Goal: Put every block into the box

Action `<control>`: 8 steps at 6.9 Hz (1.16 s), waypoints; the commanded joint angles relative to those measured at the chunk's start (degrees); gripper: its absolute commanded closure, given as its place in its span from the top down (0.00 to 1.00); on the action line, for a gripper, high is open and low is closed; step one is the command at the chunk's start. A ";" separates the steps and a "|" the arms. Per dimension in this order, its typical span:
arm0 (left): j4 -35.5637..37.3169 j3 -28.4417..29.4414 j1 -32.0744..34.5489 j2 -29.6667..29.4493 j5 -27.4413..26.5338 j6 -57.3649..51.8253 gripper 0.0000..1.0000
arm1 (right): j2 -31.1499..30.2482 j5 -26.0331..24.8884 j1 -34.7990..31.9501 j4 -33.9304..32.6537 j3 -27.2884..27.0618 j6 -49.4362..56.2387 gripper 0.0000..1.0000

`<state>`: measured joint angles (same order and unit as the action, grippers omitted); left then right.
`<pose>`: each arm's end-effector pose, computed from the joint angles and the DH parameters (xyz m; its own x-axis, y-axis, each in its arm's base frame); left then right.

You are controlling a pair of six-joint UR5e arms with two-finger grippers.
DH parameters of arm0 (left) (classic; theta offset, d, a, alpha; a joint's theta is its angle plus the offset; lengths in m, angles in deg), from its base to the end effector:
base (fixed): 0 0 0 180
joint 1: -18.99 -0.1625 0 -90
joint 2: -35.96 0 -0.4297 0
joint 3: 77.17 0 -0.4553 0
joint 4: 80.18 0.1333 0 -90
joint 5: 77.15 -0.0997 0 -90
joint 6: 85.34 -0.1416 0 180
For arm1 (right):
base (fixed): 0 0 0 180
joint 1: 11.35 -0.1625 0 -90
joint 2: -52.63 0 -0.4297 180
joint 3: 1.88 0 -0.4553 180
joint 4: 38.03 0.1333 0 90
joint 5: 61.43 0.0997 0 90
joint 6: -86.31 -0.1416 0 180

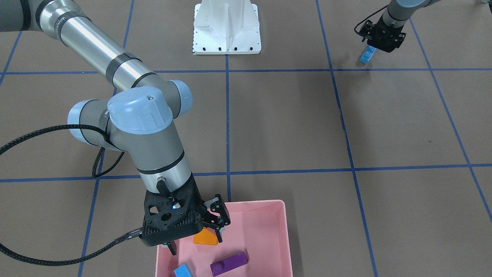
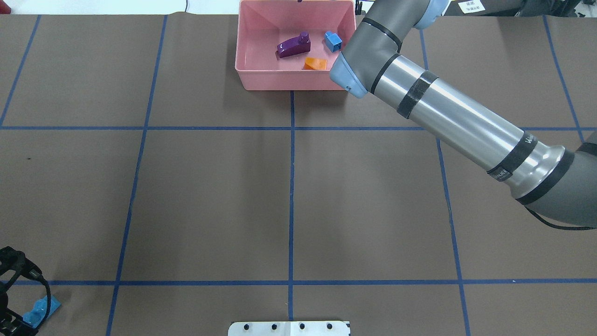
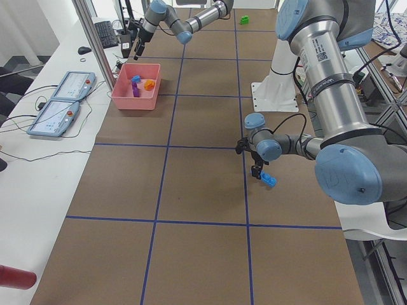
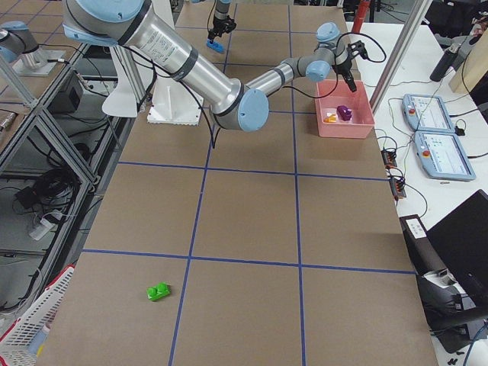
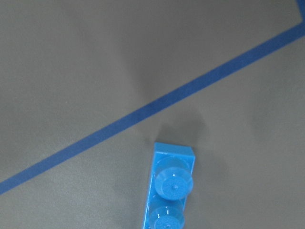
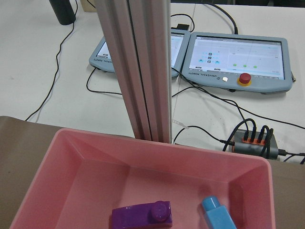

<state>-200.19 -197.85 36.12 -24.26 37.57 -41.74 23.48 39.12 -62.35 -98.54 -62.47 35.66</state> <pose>0.3542 -0.1867 0.5874 0.6105 0.5002 -0.6141 -0.5508 0.8253 0.1246 -0.5042 -0.7933 0.1148 0.6570 -0.1791 0.7323 -0.3190 0.8140 0.4854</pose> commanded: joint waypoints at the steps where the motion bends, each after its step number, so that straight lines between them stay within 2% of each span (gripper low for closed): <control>1: -0.05 0.80 -0.87 -0.25 0.07 -0.01 1.00 | -0.56 5.06 -1.63 -8.82 -6.80 0.37 0.99; 3: -0.14 2.81 -1.13 -1.47 0.15 -0.01 0.99 | -4.58 12.10 -4.97 -12.25 -13.64 0.55 0.99; 4: -0.14 3.08 -1.57 -1.91 0.24 -0.01 0.89 | -6.52 13.08 -6.03 -12.35 -15.68 0.72 0.99; 6: -0.05 3.09 -1.83 -1.92 0.16 -0.01 0.17 | -7.85 15.63 -7.26 -12.70 -17.27 0.72 0.99; 7: -0.05 3.09 -1.92 -1.92 0.15 0.25 0.00 | -9.95 17.12 -8.66 -12.79 -19.20 1.16 0.99; 8: -0.14 2.82 -1.93 -1.92 0.15 0.61 0.00 | -10.92 19.49 -10.42 -12.88 -19.56 3.25 0.99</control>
<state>-200.26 -194.83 34.26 -26.16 37.73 -41.48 14.05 56.16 -70.90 -111.29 -81.03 37.19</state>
